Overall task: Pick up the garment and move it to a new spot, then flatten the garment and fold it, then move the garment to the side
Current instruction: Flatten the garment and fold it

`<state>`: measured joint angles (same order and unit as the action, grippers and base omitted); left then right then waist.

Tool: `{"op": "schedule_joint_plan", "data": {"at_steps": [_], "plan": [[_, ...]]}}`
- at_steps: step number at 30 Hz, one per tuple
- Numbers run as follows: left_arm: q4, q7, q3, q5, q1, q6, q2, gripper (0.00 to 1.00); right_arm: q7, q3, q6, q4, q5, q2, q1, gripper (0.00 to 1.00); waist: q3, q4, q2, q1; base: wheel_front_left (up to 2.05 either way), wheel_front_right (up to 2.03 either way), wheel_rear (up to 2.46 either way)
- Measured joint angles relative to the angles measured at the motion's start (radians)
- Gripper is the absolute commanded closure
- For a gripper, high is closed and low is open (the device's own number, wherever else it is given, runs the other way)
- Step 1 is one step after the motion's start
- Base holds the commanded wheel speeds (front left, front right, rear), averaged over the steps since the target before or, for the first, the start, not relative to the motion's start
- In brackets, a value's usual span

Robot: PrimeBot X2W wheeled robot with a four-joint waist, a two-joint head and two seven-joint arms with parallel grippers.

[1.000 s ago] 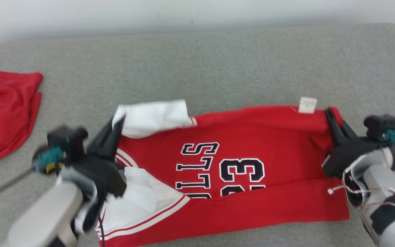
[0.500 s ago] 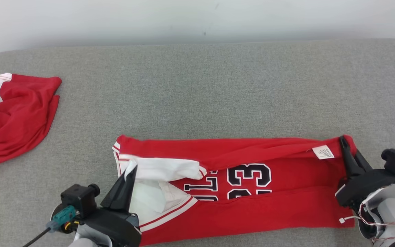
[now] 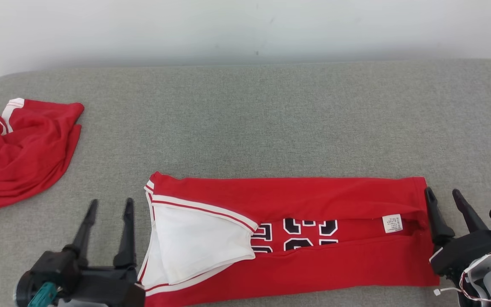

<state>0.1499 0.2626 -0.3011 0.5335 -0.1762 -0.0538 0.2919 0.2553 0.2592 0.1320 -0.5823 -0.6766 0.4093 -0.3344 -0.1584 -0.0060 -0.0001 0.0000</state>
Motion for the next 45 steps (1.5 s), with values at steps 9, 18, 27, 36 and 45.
{"op": "schedule_joint_plan", "data": {"at_steps": [9,18,27,36,45], "plan": [[-0.117,0.000,0.224,-0.301,0.126,-0.011,-0.120,0.00,-0.078,-0.042,0.000,-0.154,0.046,-0.045,-0.020,0.00,0.009,0.025,0.0001,0.0000,0.00,0.00,0.00],[-0.092,0.000,0.309,-0.382,0.176,0.046,-0.188,0.00,-0.110,-0.033,0.000,-0.245,0.044,-0.091,-0.029,0.91,0.016,0.045,0.0001,0.0000,0.00,0.00,0.00],[-0.089,0.000,0.345,-0.426,0.177,0.082,-0.221,0.00,-0.096,-0.015,0.000,-0.265,0.015,-0.095,-0.030,1.00,0.032,0.038,0.0001,0.0001,0.00,0.00,0.00],[-0.081,0.000,0.360,-0.457,0.188,0.108,-0.230,0.00,-0.074,-0.104,0.000,-0.337,-0.005,0.054,-0.057,1.00,0.067,0.021,0.0001,0.0001,0.00,0.00,0.00],[-0.074,0.000,0.370,-0.473,0.216,0.116,-0.235,0.00,-0.094,-0.118,0.000,-0.331,0.001,0.092,-0.074,1.00,0.109,0.007,0.0001,0.0000,0.00,0.00,0.00]]}}
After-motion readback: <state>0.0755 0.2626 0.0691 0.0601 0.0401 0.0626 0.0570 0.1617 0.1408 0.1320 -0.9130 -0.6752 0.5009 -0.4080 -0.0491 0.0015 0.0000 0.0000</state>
